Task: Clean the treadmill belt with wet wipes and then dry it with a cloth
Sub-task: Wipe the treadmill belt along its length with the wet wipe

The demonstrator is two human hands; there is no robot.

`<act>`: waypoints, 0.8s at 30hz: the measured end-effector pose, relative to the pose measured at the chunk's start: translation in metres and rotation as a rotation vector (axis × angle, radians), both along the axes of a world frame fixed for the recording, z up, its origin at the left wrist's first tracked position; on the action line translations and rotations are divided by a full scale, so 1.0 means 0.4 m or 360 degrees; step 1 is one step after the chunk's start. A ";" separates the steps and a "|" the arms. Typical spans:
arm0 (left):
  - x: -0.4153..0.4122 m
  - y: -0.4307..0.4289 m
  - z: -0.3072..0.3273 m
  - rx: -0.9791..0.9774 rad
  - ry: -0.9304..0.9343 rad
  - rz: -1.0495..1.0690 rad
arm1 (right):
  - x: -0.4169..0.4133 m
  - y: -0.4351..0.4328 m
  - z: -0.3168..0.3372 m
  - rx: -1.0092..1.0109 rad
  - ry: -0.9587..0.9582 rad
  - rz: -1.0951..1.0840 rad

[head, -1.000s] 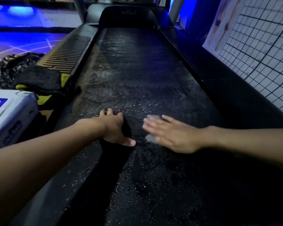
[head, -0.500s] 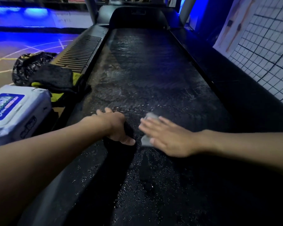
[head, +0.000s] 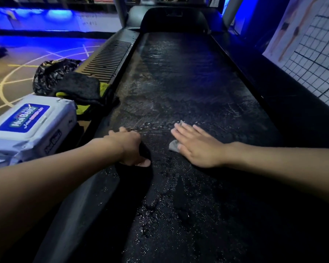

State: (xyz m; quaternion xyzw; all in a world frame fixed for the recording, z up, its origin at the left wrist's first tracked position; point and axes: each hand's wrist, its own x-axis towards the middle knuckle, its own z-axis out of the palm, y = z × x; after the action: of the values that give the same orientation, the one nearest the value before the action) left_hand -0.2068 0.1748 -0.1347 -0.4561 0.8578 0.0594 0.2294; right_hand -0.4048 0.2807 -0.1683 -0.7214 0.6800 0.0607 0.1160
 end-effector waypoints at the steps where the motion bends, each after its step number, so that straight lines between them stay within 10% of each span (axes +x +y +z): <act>1: 0.002 0.001 -0.002 -0.0015 0.0009 -0.0012 | 0.021 0.011 -0.006 -0.0016 -0.0025 0.0106; 12: 0.090 -0.007 -0.002 0.0064 0.0138 -0.0167 | 0.091 -0.001 -0.018 -0.0064 -0.0102 0.0493; 24: 0.137 0.053 0.006 -0.0313 0.0045 -0.0366 | 0.133 -0.103 -0.004 -0.0083 -0.0071 0.0136</act>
State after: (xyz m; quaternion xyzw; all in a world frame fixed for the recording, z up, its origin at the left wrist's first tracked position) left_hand -0.1519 0.1961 -0.1322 -0.3743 0.9092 -0.0452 0.1768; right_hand -0.3515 0.2395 -0.1699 -0.7538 0.6471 0.0317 0.1095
